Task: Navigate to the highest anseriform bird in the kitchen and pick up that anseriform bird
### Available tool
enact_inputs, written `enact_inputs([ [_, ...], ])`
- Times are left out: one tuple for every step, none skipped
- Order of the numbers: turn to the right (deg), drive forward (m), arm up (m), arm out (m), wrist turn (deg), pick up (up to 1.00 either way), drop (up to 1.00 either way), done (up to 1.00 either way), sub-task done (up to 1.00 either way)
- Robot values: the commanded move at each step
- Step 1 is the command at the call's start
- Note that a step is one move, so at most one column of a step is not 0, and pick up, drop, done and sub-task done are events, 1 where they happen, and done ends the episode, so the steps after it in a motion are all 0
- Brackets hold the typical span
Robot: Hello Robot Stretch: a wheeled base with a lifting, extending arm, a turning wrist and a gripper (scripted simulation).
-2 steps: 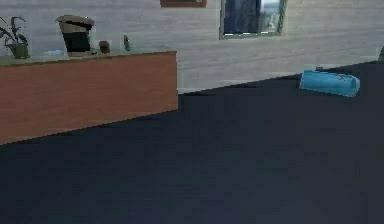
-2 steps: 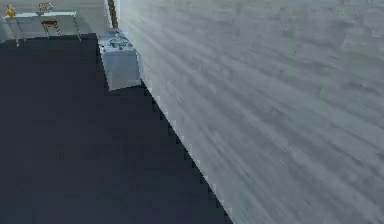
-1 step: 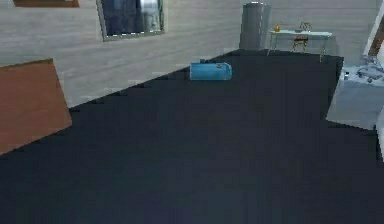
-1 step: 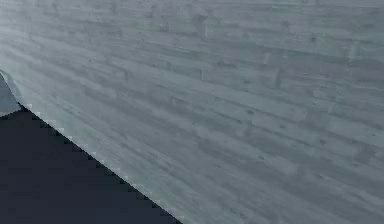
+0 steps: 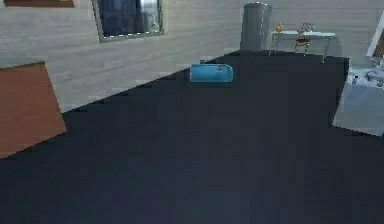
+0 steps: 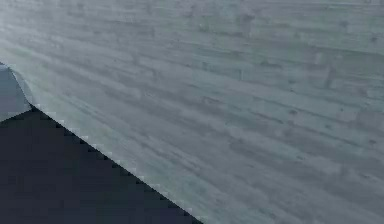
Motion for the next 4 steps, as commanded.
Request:
enact_inputs([
  [-45.0, 0.00, 0.00, 0.00, 0.0, 0.00, 0.00, 0.00, 0.00],
  [-36.0, 0.00, 0.00, 0.00, 0.0, 0.00, 0.00, 0.00, 0.00],
  [0.0, 0.35, 0.00, 0.00, 0.0, 0.00, 0.00, 0.00, 0.00],
  [-45.0, 0.00, 0.00, 0.00, 0.0, 0.00, 0.00, 0.00, 0.00],
])
